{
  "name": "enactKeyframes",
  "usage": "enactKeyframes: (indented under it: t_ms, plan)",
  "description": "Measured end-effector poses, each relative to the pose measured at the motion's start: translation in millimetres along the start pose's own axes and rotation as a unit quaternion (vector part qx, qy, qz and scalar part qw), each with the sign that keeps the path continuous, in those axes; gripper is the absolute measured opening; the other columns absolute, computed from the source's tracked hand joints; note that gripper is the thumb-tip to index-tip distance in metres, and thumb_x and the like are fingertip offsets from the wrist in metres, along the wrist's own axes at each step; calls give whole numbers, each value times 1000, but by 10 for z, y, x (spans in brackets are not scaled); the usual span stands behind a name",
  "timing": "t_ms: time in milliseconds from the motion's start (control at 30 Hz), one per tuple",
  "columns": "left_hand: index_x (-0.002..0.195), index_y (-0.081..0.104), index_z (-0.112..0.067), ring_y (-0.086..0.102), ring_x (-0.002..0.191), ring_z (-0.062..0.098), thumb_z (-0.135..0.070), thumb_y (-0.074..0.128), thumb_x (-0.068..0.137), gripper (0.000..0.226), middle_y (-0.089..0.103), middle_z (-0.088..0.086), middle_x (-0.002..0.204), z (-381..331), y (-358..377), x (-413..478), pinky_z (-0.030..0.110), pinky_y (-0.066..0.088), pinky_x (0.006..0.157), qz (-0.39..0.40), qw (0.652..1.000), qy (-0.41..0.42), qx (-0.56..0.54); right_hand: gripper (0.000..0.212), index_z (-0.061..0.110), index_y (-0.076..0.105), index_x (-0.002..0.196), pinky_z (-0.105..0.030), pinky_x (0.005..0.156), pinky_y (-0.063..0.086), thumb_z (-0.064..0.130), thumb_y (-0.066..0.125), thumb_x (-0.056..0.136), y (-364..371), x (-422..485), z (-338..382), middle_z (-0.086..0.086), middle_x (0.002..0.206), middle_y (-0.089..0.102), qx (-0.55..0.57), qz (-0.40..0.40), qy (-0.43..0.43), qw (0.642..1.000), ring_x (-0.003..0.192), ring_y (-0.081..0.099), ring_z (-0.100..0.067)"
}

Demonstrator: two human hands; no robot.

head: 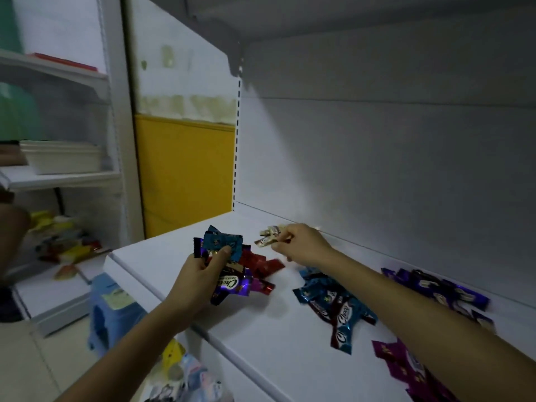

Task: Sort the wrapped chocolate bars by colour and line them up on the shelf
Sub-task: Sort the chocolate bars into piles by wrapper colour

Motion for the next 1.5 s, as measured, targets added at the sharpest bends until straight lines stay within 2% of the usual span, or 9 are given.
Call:
enactKeyframes:
  t_ms: [167,333,567,700,800,967,1267,1367,1500]
  plan:
    - [90,64,-13,69,57,11,-30,51,97,22,74,0,68,25,22,109,16,49,48,5,1000,5,-25,37,19,70,83,-11,43,39,55,61,83,175,-142,222,9,59,64,148,63,-19,987,44,53,7]
    - [92,63,-10,68,53,9,-29,51,97,23,73,-2,64,34,22,107,13,46,44,6,999,-3,-49,12,16,67,78,-9,40,36,26,72,82,219,-191,214,7,67,64,208,70,-8,976,43,52,5]
    - [87,65,-8,67,52,8,-32,52,96,29,72,1,63,82,-17,78,13,46,45,20,999,-13,-49,10,9,68,89,-17,42,37,18,65,89,-50,-125,-92,-1,74,70,166,88,68,980,46,51,-3]
    - [84,66,-10,67,54,9,-33,52,95,29,73,1,65,90,-4,80,14,47,46,41,998,-13,-38,17,20,71,85,-19,53,41,35,64,88,-21,-111,-17,5,69,67,14,46,21,999,53,54,-1]
    - [85,67,-12,68,58,10,-36,52,94,31,74,0,69,84,7,81,16,50,52,66,998,4,7,21,27,69,89,-14,50,44,46,62,86,55,-141,247,8,72,67,134,26,-51,989,56,58,0]
    - [104,63,-19,72,84,18,-32,53,94,20,75,3,92,20,57,70,35,56,79,119,988,77,56,13,21,70,94,-15,73,53,22,73,81,270,-152,564,3,90,71,211,74,-119,967,85,66,-3]
    - [99,62,-27,71,79,10,-38,54,92,15,74,-5,86,56,46,71,18,54,66,106,992,51,33,6,10,65,93,-25,74,56,15,63,90,129,-158,388,-2,92,69,306,38,-14,951,86,66,-13]
    - [107,61,-20,71,81,12,-39,53,92,25,73,0,94,68,40,66,18,53,65,93,993,44,53,12,7,64,97,-17,56,51,16,62,91,-75,-254,265,-1,84,71,309,11,10,951,73,69,-9]
    - [108,62,-18,68,83,10,-38,52,94,26,71,0,94,64,54,54,16,49,65,85,990,68,85,6,10,63,90,-9,53,46,15,64,89,-428,-459,-85,3,80,69,215,-26,34,976,65,65,1]
Point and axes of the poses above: each hand's wrist, its own x-axis towards the middle knuckle, its own y-axis out of the palm, z = x × y, the point moved 5 cm from there along x, towards the middle knuckle
